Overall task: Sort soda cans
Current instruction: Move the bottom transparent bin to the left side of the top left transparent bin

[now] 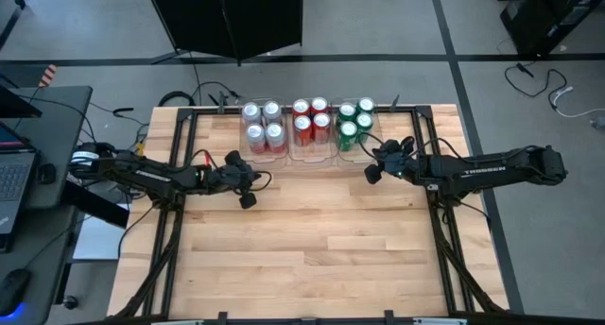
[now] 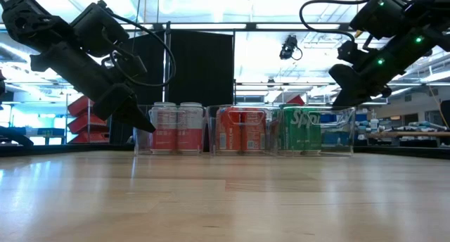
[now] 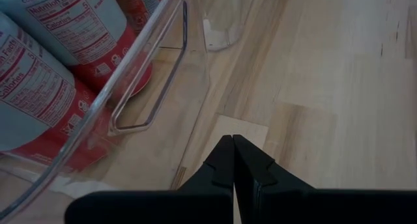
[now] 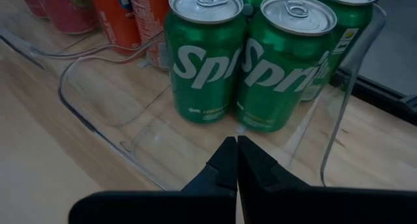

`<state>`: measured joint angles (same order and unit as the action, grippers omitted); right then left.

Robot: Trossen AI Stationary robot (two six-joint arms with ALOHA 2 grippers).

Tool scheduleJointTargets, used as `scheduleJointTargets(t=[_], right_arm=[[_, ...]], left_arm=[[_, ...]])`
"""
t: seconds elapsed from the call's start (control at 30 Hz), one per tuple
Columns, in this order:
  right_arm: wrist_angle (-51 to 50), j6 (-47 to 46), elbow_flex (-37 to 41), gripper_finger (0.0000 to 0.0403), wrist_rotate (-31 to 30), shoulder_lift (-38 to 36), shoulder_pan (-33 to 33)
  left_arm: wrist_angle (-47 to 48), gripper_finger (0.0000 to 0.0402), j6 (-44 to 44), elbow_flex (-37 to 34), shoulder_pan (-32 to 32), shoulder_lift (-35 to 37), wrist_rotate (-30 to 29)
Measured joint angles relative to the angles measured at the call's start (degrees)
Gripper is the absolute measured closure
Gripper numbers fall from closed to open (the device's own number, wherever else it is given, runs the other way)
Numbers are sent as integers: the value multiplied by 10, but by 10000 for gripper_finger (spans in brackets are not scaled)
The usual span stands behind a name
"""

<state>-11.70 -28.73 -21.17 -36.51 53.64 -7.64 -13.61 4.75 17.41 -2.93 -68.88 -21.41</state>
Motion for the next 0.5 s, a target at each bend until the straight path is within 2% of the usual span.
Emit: scheduleJointTargets(t=[0.23,0.5], right_arm=[[39,7,0,403,6,27,1],[93,34,1,403,22,54,1]], left_arm=[[6,402,0,0,0,13,19],[27,402,-1,1,1,81,40]])
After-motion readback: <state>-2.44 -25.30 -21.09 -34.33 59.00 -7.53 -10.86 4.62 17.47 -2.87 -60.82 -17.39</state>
